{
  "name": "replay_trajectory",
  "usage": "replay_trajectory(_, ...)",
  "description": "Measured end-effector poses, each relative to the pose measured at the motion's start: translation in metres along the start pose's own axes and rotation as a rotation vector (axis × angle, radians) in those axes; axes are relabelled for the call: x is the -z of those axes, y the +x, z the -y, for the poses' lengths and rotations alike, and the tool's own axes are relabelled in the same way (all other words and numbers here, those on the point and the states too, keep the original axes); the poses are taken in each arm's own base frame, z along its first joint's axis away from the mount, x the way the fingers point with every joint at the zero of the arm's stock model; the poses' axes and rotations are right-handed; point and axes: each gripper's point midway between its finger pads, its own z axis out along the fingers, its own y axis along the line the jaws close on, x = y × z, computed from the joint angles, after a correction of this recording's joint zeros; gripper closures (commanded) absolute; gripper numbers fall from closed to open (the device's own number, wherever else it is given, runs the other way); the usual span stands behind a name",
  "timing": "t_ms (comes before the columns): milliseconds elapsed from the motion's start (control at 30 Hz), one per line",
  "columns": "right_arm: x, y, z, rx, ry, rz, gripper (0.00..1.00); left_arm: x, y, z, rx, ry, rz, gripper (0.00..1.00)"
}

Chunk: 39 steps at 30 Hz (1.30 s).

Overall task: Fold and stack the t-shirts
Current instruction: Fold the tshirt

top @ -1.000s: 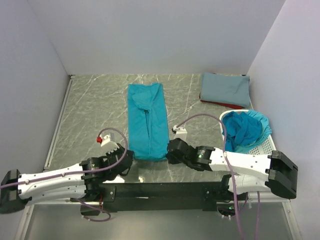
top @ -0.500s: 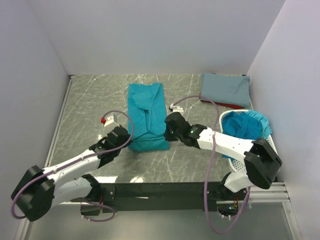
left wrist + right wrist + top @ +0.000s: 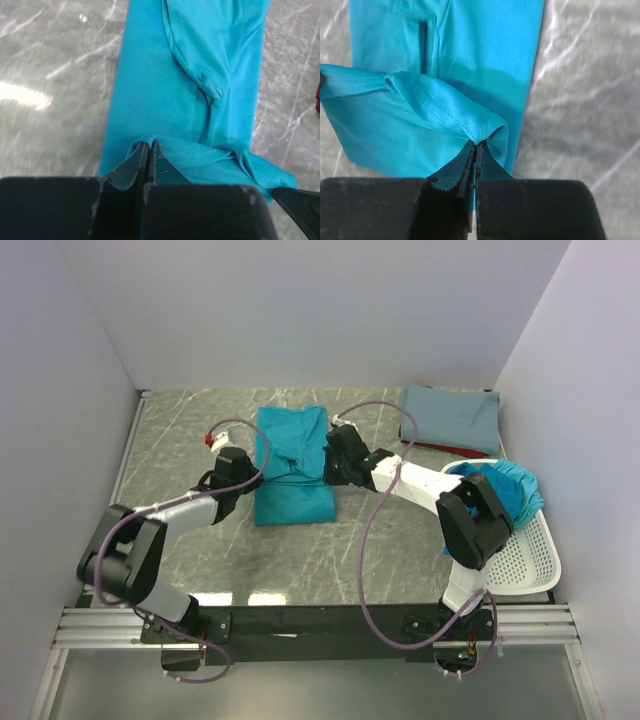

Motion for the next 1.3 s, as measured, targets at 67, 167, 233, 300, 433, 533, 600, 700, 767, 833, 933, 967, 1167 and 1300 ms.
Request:
replay_trajectory(67,-0.010,-0.007,0.001,-0.001,-0.003,-0.004,1.00,-0.014,0.000,-0.001,-0.005,0.000,-0.018,1.00)
replay_trajectory(167,-0.023,-0.018,0.004,-0.004,-0.005,-0.011,1.00,-0.036,-0.001,0.001,-0.014,0.009,-0.044,1.00)
replay_trajectory(233,-0.031,-0.028,0.006,-0.009,-0.004,-0.011,1.00,-0.050,-0.003,0.002,-0.020,0.007,-0.056,1.00)
replay_trajectory(300,-0.037,-0.036,0.007,-0.009,-0.006,-0.012,1.00,-0.061,-0.005,0.003,-0.019,0.005,-0.060,1.00)
replay_trajectory(433,-0.053,-0.053,0.007,-0.010,-0.022,-0.012,0.90,-0.076,-0.011,0.001,-0.011,-0.007,-0.061,0.98)
replay_trajectory(533,-0.062,-0.061,0.009,-0.012,-0.028,-0.025,0.62,-0.085,-0.020,0.001,-0.009,-0.020,-0.053,0.53)
replay_trajectory(600,-0.064,-0.066,0.011,-0.012,-0.030,-0.027,0.55,-0.087,-0.028,0.002,-0.008,-0.025,-0.040,0.27)
replay_trajectory(700,-0.061,-0.078,0.014,-0.009,-0.036,-0.016,0.51,-0.089,-0.040,0.004,-0.007,-0.037,-0.011,0.19)
replay_trajectory(767,-0.058,-0.090,0.013,-0.006,-0.044,0.007,0.51,-0.090,-0.045,0.004,-0.011,-0.045,0.004,0.19)
replay_trajectory(833,-0.056,-0.097,0.012,0.001,-0.051,0.021,0.50,-0.089,-0.046,0.003,-0.016,-0.048,0.005,0.19)
replay_trajectory(933,-0.053,-0.098,0.012,0.009,-0.056,0.024,0.51,-0.085,-0.043,-0.001,-0.020,-0.052,0.004,0.19)
replay_trajectory(967,-0.052,-0.097,0.012,0.011,-0.060,0.025,0.50,-0.082,-0.040,-0.004,-0.021,-0.058,-0.001,0.19)
replay_trajectory(1167,-0.038,-0.063,0.022,0.012,-0.070,-0.019,0.51,-0.055,-0.012,-0.033,-0.024,-0.092,-0.040,0.20)
replay_trajectory(1300,-0.033,-0.028,0.030,0.005,-0.069,-0.065,0.51,-0.031,0.005,-0.048,-0.023,-0.098,-0.058,0.20)
